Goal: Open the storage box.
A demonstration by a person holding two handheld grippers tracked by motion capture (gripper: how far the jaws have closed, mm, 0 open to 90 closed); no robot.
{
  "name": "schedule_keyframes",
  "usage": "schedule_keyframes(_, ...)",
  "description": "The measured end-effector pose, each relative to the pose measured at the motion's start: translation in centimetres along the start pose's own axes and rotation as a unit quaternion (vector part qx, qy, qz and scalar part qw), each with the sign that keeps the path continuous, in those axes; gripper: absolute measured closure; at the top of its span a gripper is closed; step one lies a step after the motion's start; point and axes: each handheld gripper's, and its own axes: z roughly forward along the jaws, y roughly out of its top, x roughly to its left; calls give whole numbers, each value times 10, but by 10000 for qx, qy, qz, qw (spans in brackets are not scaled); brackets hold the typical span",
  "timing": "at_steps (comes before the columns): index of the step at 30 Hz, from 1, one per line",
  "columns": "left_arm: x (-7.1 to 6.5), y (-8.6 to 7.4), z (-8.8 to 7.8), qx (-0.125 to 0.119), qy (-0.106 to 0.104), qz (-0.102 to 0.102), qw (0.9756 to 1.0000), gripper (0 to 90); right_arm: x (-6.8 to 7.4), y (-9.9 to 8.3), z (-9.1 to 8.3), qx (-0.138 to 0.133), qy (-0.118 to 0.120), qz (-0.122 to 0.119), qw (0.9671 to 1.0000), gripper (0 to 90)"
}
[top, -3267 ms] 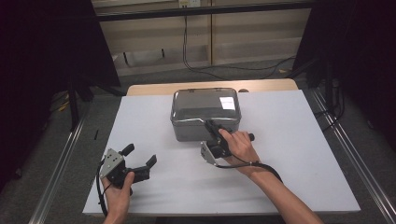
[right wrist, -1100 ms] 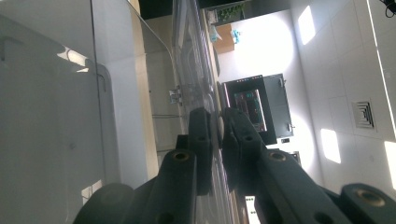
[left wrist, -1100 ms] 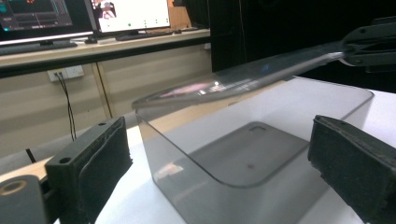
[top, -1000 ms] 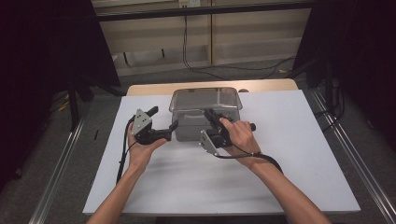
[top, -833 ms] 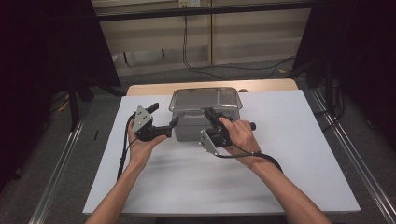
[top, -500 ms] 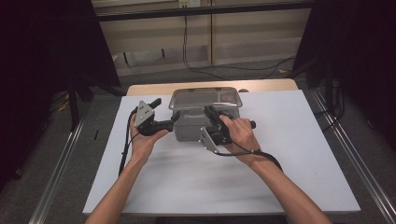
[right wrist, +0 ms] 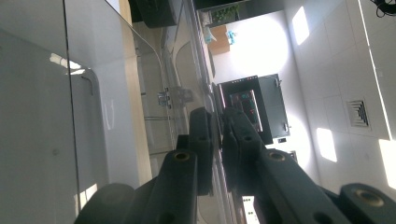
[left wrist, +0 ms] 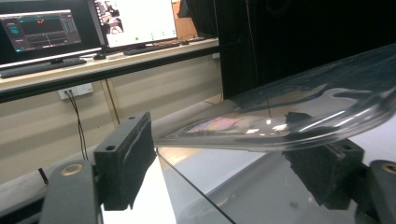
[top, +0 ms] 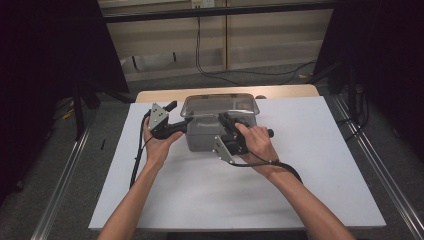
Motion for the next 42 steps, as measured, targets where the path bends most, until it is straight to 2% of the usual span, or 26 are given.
schedule_keyframes(2,0,-1,0,-9,15,-85,10000,296,-1,-1,0,-15,-23,0,10000,819)
schedule_keyframes(6,-3,1,1,-91,-70,-73,9999,344,-1,-1,0,-35,-5,16,10000,819)
schedule_keyframes(9,-7,3,1,-86,-97,54,9999,358,-1,-1,0,-32,-3,13,10000,819)
schedule_keyframes(11,-5,3,1,-80,-57,-17,10000,359,0,-1,0,-32,6,23,10000,819)
schedule_keyframes(13,-5,2,2,-111,-107,-44,9999,413,0,-1,0,-36,30,59,10000,820)
schedule_keyframes(18,-6,4,3,-121,-91,174,9997,465,-1,-1,0,-40,58,90,9999,818)
schedule_keyframes(22,-6,5,3,-98,-96,338,9993,495,-2,-2,0,-59,58,227,9997,807)
schedule_keyframes(26,-5,7,4,-140,-111,335,9993,510,-3,-5,1,-32,71,429,9991,751)
schedule_keyframes(30,-6,9,4,-142,-50,311,9994,513,-8,-11,3,-14,54,798,9968,554)
schedule_keyframes(31,-6,9,5,-159,-51,295,9994,515,-9,-14,3,-16,87,1018,9948,531)
schedule_keyframes(34,-5,9,4,-142,-89,292,9994,516,-12,-20,2,-25,88,1287,9916,444)
schedule_keyframes(36,-5,9,4,-131,-99,298,9994,518,-14,-26,2,-30,149,1556,9877,391)
schedule_keyframes(39,-4,10,4,-103,-103,344,9993,523,-15,-36,1,-35,157,1983,9800,329)
schedule_keyframes(41,-3,11,4,-86,-114,345,9993,528,-17,-45,0,-45,178,2312,9727,269)
schedule_keyframes(42,-3,12,4,-100,-117,343,9993,532,-18,-48,0,-54,186,2384,9710,261)
